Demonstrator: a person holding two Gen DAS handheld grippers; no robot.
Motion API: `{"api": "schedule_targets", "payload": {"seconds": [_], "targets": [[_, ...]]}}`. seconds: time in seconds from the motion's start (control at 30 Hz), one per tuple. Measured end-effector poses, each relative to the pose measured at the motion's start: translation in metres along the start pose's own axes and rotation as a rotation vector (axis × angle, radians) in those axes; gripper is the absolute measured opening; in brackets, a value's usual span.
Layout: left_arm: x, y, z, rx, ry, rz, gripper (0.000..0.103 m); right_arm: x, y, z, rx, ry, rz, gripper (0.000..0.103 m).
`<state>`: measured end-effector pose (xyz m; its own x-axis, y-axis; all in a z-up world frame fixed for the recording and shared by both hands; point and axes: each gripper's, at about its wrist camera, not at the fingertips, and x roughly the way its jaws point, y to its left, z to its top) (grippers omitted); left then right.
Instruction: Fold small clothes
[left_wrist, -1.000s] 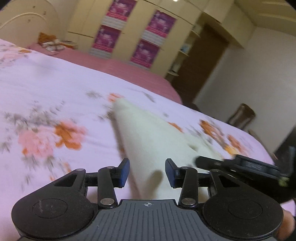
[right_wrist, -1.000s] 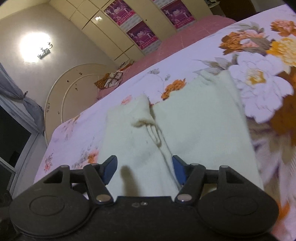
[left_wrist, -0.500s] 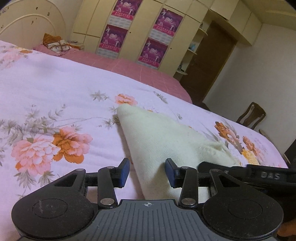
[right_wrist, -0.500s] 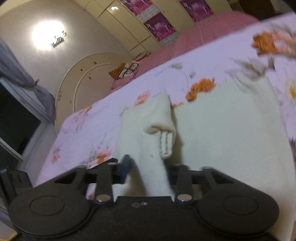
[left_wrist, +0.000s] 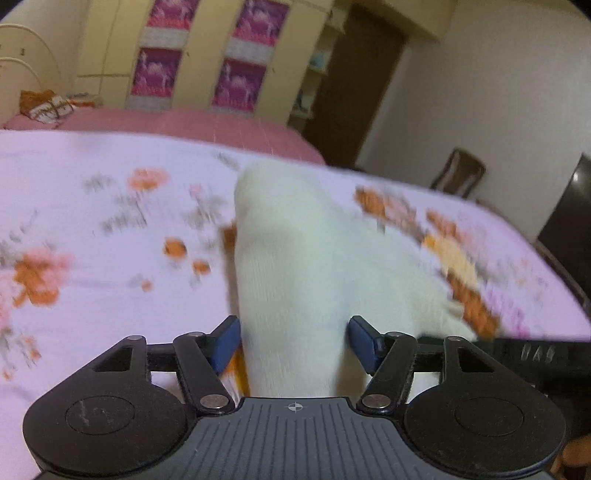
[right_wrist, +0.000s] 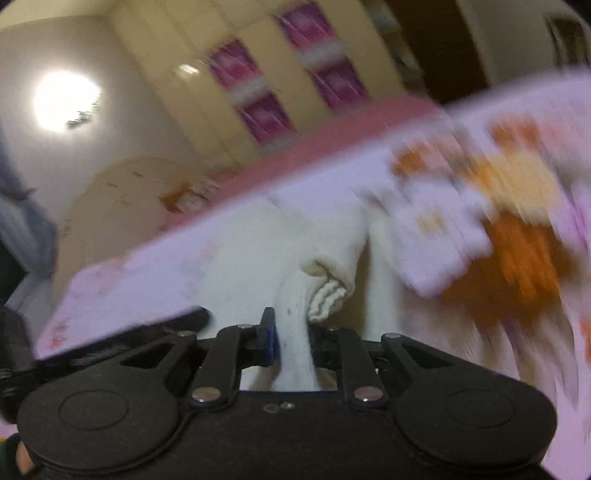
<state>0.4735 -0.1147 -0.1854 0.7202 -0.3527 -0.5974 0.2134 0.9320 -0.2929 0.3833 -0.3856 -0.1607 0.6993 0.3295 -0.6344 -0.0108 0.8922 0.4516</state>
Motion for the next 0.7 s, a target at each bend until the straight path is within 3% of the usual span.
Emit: {"api": "schedule_targets", "payload": {"seconds": [0.07, 0.17, 0.27, 0.37, 0.47, 0.6, 0.7], "targets": [[-0.001, -0.001, -0.003, -0.001, 0.008, 0.004, 0.065, 0.0, -0.012, -0.001, 0.062, 0.007, 0.021, 0.023], [-0.011, 0.001, -0.005, -0.012, 0.022, 0.0, 0.065, -0.018, -0.017, -0.001, 0.105, -0.004, 0.049, 0.04], [-0.017, 0.0, -0.017, -0.013, 0.053, -0.008, 0.065, -0.031, -0.019, -0.009, 0.105, 0.036, 0.063, 0.043], [-0.022, -0.002, -0.034, 0.003, 0.06, -0.007, 0.065, -0.041, -0.024, -0.025, 0.088, 0.08, 0.045, 0.037], [-0.028, -0.007, -0.038, 0.017, 0.069, -0.006, 0.066, -0.047, -0.024, -0.036, 0.081, 0.098, 0.025, 0.011], [-0.032, -0.013, -0.04, 0.03, 0.078, -0.017, 0.066, -0.066, -0.016, -0.036, 0.054, 0.055, 0.067, 0.009], [-0.035, -0.016, -0.04, 0.02, 0.083, -0.028, 0.066, -0.075, -0.006, -0.035, -0.039, 0.019, -0.043, 0.006]]}}
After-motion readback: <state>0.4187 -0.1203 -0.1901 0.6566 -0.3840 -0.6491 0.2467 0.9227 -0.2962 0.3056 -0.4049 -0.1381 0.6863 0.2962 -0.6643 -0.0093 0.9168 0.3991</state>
